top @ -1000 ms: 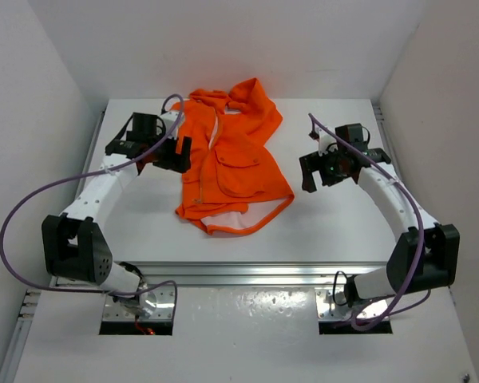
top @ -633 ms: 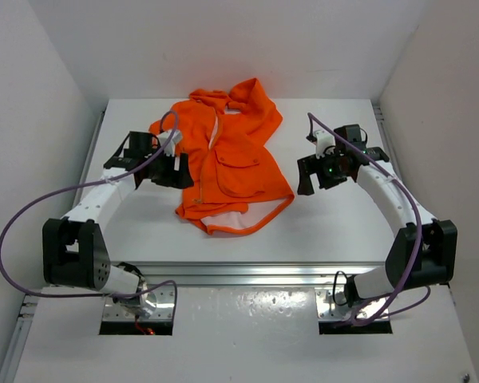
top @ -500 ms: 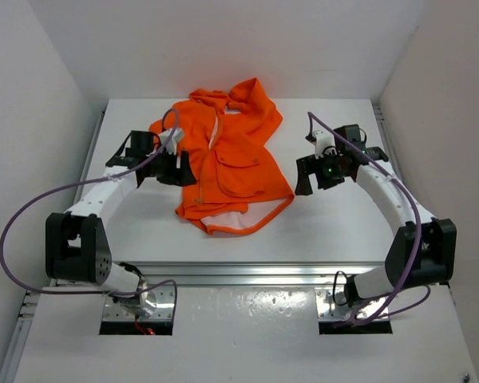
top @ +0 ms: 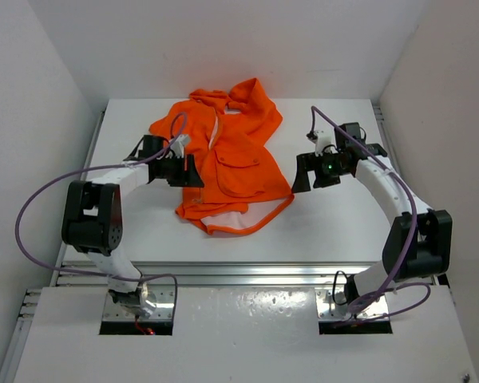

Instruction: Zip up the jacket

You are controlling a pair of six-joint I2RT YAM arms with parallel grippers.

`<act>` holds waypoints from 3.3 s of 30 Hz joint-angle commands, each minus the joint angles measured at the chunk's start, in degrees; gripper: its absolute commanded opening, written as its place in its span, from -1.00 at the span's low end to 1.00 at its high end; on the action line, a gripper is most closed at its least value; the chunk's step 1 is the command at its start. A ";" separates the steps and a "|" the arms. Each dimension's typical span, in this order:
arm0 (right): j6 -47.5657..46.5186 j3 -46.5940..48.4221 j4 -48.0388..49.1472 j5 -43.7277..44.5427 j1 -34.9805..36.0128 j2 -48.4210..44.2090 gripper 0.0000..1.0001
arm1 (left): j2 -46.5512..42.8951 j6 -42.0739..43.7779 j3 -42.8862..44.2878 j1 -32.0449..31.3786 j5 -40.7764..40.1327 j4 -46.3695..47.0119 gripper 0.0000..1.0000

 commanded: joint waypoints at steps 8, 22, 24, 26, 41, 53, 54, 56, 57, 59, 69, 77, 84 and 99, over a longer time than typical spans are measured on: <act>0.35 3.26 -0.69 -2.64 -0.85 0.67 0.85 | 9.11 -3.27 3.97 0.38 3.99 9.87 0.10; -0.18 4.14 -1.04 -4.04 -1.12 1.81 0.85 | 9.03 -1.25 -0.93 0.91 19.11 10.94 -0.24; 0.35 4.14 -0.87 -4.31 -1.21 2.07 0.85 | 8.50 -0.64 -1.81 0.91 19.12 10.32 -0.28; 0.88 4.23 -0.17 -5.18 -1.21 2.08 0.85 | 8.50 -0.11 -3.04 0.91 17.98 9.80 -0.28; 10.89 5.72 8.09 -13.52 4.06 4.62 0.77 | 6.75 -5.02 3.79 -2.42 28.24 11.72 -0.90; 28.11 6.34 25.39 -21.70 6.00 12.53 1.00 | 8.67 -34.01 7.06 -9.72 35.73 42.71 -0.92; 28.12 6.34 26.54 -23.02 5.91 12.88 1.00 | 9.29 -36.47 7.06 -9.73 35.73 42.75 -0.92; 31.28 5.38 29.87 -23.82 5.91 13.85 1.00 | 10.61 -44.70 7.06 -9.73 35.11 51.08 -0.92; 32.33 4.85 31.46 -24.43 6.17 14.20 1.00 | 12.01 -47.37 7.06 -9.73 34.50 53.71 -0.95; 32.78 4.41 33.22 -25.05 6.53 15.08 1.00 | 13.24 -56.04 6.53 -9.73 33.62 63.29 -0.95; 37.26 6.34 41.06 -26.72 9.69 19.30 1.00 | 15.80 -58.99 7.76 -11.31 31.87 66.31 -0.99; 40.78 6.95 45.97 -28.04 11.89 20.71 0.60 | 16.94 -59.52 8.37 -11.84 30.73 65.79 -0.99; 41.31 7.48 46.59 -28.83 12.15 20.53 0.19 | 17.47 -56.89 9.43 -12.36 30.72 62.35 -0.99; 41.75 7.39 47.38 -28.48 12.24 20.00 -0.95 | 18.00 -54.69 9.96 -12.89 29.58 59.72 -0.92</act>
